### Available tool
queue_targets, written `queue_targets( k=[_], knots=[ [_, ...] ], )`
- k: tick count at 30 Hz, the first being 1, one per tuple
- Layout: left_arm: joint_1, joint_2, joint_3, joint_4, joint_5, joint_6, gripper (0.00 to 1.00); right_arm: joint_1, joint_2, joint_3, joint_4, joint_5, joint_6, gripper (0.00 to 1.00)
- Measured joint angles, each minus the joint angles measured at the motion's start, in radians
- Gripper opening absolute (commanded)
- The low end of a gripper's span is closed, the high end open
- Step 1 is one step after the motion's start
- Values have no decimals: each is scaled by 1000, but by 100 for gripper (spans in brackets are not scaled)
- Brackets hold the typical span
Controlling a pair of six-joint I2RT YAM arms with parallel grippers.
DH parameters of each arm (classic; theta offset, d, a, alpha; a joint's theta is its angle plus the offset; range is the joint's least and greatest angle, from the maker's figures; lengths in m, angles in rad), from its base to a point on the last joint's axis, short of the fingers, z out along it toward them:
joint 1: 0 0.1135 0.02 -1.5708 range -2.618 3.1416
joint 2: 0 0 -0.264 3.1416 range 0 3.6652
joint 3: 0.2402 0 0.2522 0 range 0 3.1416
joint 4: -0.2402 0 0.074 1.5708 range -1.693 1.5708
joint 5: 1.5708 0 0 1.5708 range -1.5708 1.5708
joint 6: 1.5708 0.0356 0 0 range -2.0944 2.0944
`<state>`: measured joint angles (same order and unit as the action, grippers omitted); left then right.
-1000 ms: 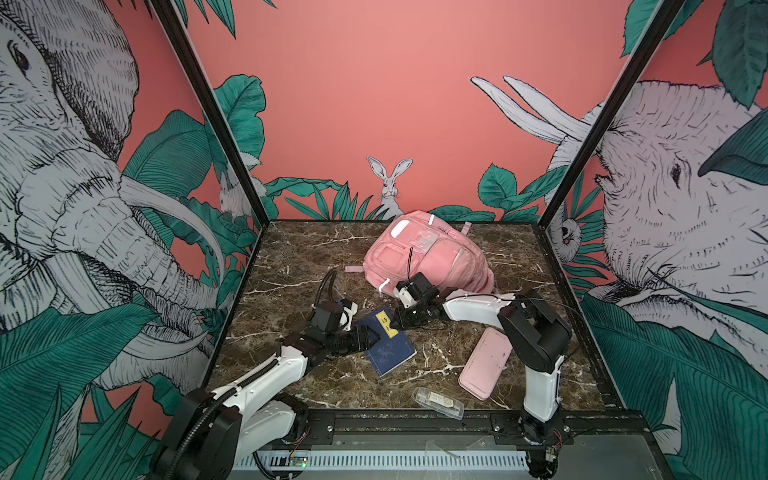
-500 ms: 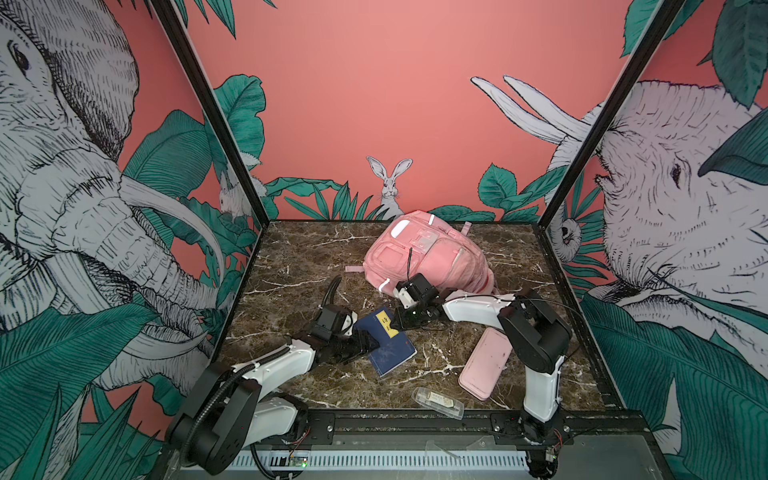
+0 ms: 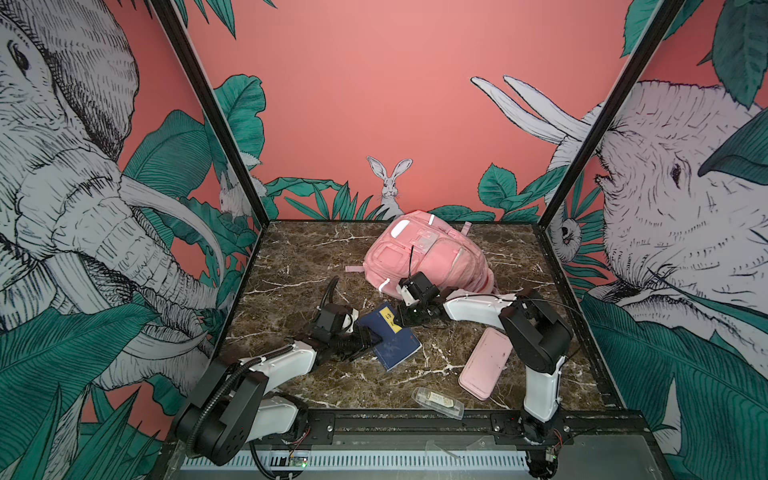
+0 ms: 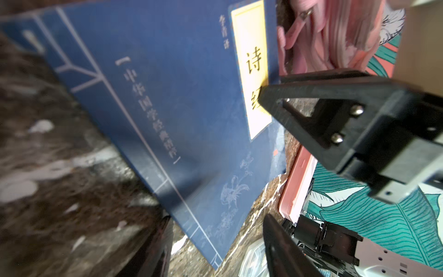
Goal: Pack the student bag
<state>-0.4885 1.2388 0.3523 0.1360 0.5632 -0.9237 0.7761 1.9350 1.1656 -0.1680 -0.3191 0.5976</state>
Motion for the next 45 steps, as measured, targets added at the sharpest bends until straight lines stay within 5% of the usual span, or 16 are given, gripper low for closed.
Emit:
queue_targets(
  k=[29,36,41,45],
  knots=[
    [12,78,-52,405,-38,-79,54,-7,2,8,2,117,-3,27],
    [2,143,-20,637,-2,-94,50,32,5,4,5,-5,1,26],
    [1,158,23,613,1,-81,42,35,5,-2,3,-40,0,26],
    [1,109,46,481,-8,-29,53,41,5,-4,1,-60,0,26]
  ],
)
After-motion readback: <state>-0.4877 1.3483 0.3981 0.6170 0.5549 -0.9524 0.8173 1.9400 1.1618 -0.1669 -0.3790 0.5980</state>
